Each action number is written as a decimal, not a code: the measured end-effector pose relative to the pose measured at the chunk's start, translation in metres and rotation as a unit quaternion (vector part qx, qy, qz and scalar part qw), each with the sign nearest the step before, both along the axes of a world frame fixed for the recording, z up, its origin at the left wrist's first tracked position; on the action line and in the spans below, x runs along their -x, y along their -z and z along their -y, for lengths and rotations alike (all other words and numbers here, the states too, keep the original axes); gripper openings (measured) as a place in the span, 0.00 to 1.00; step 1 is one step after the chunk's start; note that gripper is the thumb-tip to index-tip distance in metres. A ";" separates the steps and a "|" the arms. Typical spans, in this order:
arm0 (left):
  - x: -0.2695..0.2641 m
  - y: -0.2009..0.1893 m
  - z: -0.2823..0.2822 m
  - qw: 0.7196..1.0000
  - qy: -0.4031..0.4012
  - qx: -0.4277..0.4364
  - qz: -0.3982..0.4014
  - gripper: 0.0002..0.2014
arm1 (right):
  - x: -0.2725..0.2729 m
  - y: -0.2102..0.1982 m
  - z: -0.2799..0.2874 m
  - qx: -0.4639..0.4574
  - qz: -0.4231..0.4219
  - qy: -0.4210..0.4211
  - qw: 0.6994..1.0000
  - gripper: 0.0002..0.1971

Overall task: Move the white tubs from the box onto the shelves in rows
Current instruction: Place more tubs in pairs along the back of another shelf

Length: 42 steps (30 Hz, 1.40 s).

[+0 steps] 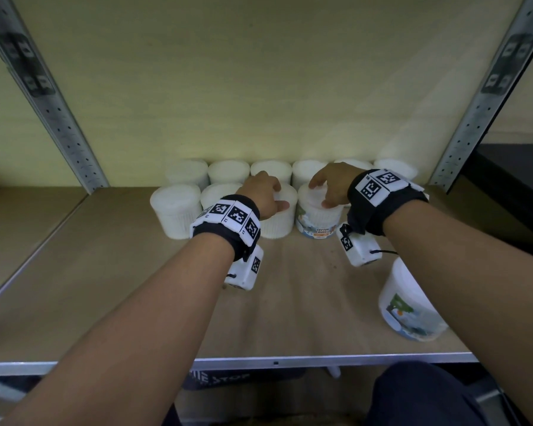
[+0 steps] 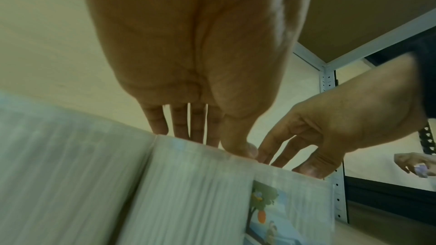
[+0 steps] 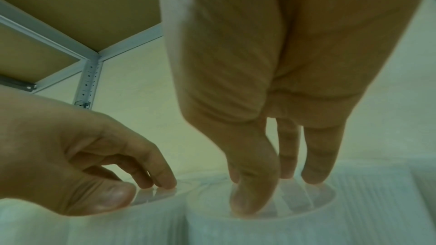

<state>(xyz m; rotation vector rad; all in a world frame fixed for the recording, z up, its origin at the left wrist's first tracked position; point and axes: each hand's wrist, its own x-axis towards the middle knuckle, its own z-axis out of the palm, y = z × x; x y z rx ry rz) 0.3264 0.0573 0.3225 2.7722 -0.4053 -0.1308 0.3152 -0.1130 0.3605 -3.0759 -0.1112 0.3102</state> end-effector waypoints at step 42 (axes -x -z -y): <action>-0.002 -0.019 0.009 0.995 0.076 -0.019 -0.056 0.28 | -0.004 0.004 0.003 0.001 0.018 -0.022 1.000 0.27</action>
